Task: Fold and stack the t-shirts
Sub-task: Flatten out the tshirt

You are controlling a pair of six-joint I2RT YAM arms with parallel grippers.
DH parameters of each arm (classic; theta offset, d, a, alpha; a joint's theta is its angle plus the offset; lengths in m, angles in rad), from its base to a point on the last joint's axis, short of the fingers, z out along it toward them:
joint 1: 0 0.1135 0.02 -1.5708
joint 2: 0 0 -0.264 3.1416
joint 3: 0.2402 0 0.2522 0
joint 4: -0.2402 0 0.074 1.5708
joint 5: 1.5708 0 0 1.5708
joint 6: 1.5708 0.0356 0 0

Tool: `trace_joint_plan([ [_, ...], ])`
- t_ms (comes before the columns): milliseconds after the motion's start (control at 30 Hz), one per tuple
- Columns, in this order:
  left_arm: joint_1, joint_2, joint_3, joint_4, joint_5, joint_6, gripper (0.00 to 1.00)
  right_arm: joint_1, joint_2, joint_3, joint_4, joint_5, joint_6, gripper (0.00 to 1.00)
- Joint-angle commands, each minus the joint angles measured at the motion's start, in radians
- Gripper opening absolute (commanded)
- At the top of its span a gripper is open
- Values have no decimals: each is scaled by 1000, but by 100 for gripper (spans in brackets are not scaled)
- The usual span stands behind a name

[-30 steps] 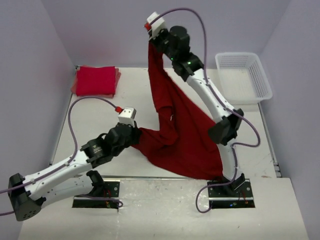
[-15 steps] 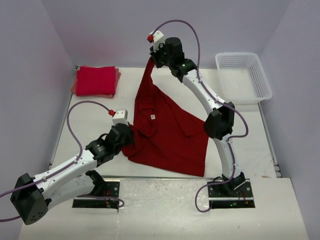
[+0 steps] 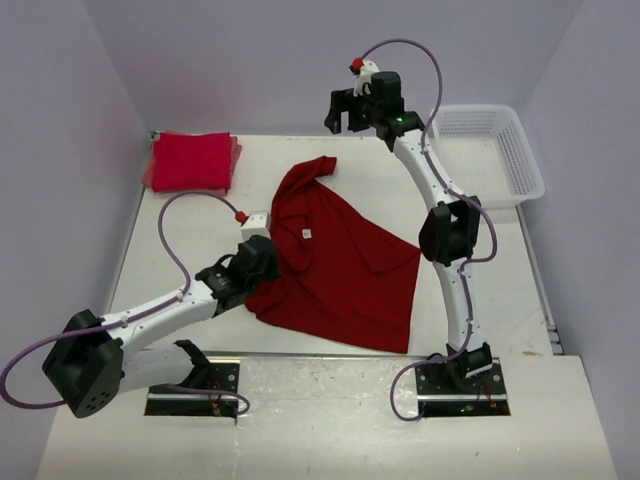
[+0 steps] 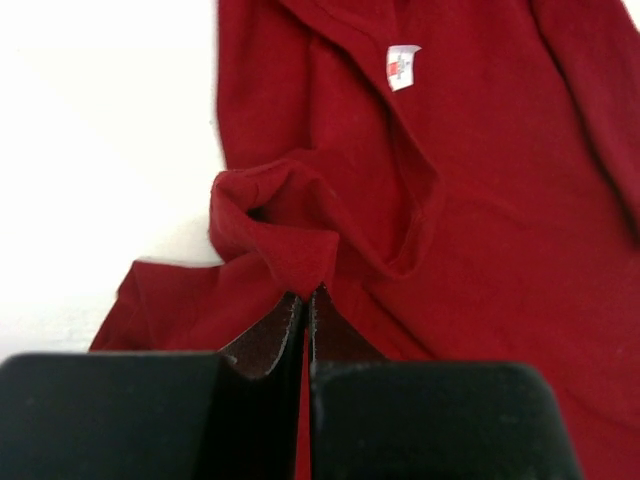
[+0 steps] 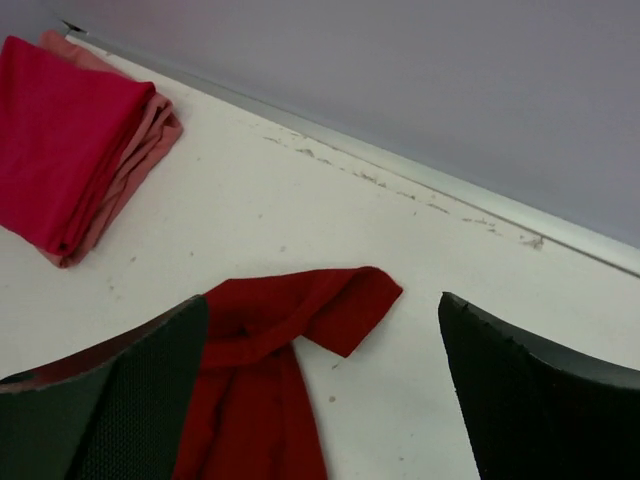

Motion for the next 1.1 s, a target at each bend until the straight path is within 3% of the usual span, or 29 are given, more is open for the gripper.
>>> trace_joint_plan([
  [0, 9, 33, 70, 97, 28, 17, 0, -13, -64, 54, -79, -14, 90, 99],
  [100, 9, 6, 62, 80, 10, -12, 0, -47, -171, -26, -156, 15, 159, 99],
  [233, 9, -60, 71, -6, -70, -29, 0, -54, -425, -398, -189, 106, 241, 97],
  [267, 9, -73, 80, -52, -90, -26, 1, -54, -461, -467, -185, 113, 261, 92],
  [300, 9, -99, 86, -67, -97, -6, 4, -54, -492, -527, -184, 126, 294, 89],
  [367, 6, -123, 106, -101, -101, 11, 25, -47, -562, -702, -173, 133, 316, 79],
  [500, 8, -206, 122, -155, -90, 6, 33, 10, -628, -889, -158, 196, 316, 68],
  [633, 3, -266, 114, -182, -113, -3, 57, 71, -653, -1052, -173, 297, 328, 63],
  [733, 3, -222, 146, -138, -99, 61, 54, 84, -668, -1118, -169, 301, 341, 63],
  [833, 3, -76, 248, -123, -69, 114, 43, 107, -694, -1212, -144, 308, 367, 61],
  [1067, 32, 226, 468, -32, 68, 195, 38, 180, -734, -1338, -133, 379, 417, 57],
])
